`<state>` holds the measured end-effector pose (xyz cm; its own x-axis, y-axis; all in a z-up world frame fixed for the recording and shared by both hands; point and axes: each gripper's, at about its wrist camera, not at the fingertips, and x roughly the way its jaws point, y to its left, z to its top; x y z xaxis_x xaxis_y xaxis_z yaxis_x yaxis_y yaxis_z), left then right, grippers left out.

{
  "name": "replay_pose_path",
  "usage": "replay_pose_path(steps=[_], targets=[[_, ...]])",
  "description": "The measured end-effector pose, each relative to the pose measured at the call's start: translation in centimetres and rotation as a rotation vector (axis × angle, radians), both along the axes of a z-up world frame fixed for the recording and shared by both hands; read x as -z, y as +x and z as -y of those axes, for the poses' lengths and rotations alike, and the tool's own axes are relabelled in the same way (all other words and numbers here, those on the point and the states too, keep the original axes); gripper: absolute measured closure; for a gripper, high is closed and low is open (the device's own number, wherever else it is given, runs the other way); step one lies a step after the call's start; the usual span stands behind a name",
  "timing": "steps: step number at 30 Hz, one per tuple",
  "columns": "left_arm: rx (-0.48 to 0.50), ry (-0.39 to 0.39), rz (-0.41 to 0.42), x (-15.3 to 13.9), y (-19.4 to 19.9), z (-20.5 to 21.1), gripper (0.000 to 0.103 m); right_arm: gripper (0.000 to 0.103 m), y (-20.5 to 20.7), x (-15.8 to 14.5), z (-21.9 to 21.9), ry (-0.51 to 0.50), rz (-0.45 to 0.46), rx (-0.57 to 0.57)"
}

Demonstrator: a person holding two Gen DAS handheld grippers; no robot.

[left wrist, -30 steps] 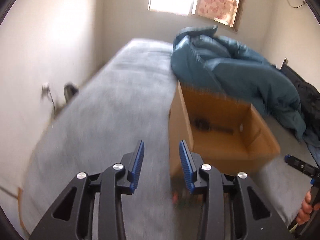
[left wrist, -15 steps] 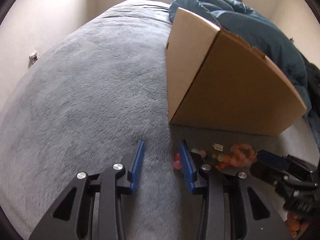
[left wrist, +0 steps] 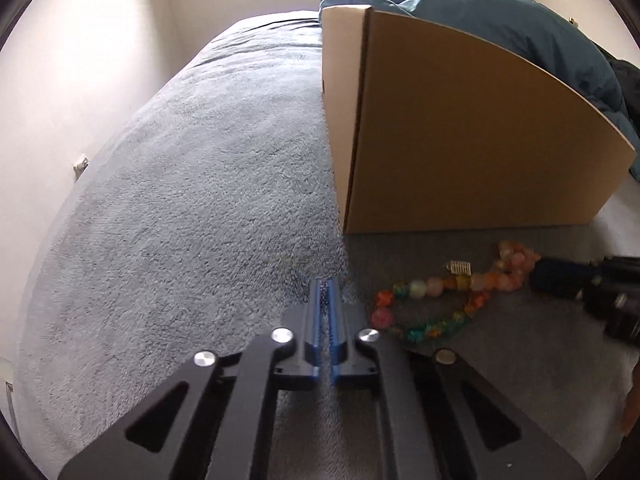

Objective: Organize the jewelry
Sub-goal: 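Move both open tools back to the multicolour bead bracelet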

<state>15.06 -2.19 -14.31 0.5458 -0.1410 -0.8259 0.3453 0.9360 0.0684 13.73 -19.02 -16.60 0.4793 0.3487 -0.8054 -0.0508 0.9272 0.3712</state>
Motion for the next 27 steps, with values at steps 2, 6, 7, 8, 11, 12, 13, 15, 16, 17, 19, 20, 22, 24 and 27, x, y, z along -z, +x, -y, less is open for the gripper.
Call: replay_pose_path(steps=[2,6,7,8,11,12,13,15,16,17,19,20,22,24,27], targets=[[0.002,-0.009,-0.003,-0.1,-0.3,-0.1,0.103,0.095,-0.3,-0.3,1.2,0.021,0.004,0.047],[0.004,-0.029,-0.015,-0.4,-1.1,-0.8,0.103,0.095,-2.0,-0.9,3.2,0.003,0.016,0.129],[0.002,-0.035,-0.018,-0.4,-1.2,-1.0,0.103,0.095,-1.6,-0.8,4.1,-0.014,0.016,0.153],[0.001,-0.04,-0.021,-0.5,-1.4,-1.3,0.103,0.095,-2.0,-0.9,4.8,-0.024,0.017,0.179],[0.009,-0.075,-0.023,-0.7,-2.0,-2.2,0.103,0.091,-2.4,-1.0,5.4,-0.052,0.006,0.201],[0.009,-0.093,-0.026,-0.8,-2.0,-2.6,0.103,0.088,-2.5,-1.0,5.0,-0.061,0.015,0.198],[0.009,-0.138,-0.036,-1.0,-2.1,-3.0,0.103,0.08,-2.7,-1.3,4.8,-0.06,0.039,0.182],[0.003,-0.197,-0.043,-1.3,-2.4,-4.2,0.103,0.065,-2.6,-1.9,3.5,-0.057,0.081,0.141],[-0.002,-0.227,-0.047,-1.5,-2.3,-4.4,0.103,0.063,-2.2,-2.1,2.4,-0.061,0.103,0.111],[0.0,-0.243,-0.058,-1.5,-2.1,-4.4,0.103,0.063,-1.7,-1.9,1.1,-0.063,0.116,0.074],[0.003,-0.26,-0.081,-1.4,-1.6,-4.1,0.102,0.062,-1.0,-2.2,-0.4,-0.067,0.125,0.013],[0.001,-0.254,-0.084,-1.3,-1.4,-3.9,0.101,0.062,-0.5,-1.9,-1.4,-0.075,0.128,-0.018],[0.0,-0.241,-0.091,-1.1,-1.1,-3.6,0.101,0.062,0.1,-1.5,-2.8,-0.097,0.12,-0.059],[0.001,-0.226,-0.115,-0.7,-0.6,-3.4,0.101,0.062,0.7,-0.8,-3.6,-0.108,0.113,-0.091],[0.005,-0.211,-0.119,0.0,-0.2,-2.5,0.101,0.062,1.4,0.2,-4.9,-0.163,0.109,-0.144]])
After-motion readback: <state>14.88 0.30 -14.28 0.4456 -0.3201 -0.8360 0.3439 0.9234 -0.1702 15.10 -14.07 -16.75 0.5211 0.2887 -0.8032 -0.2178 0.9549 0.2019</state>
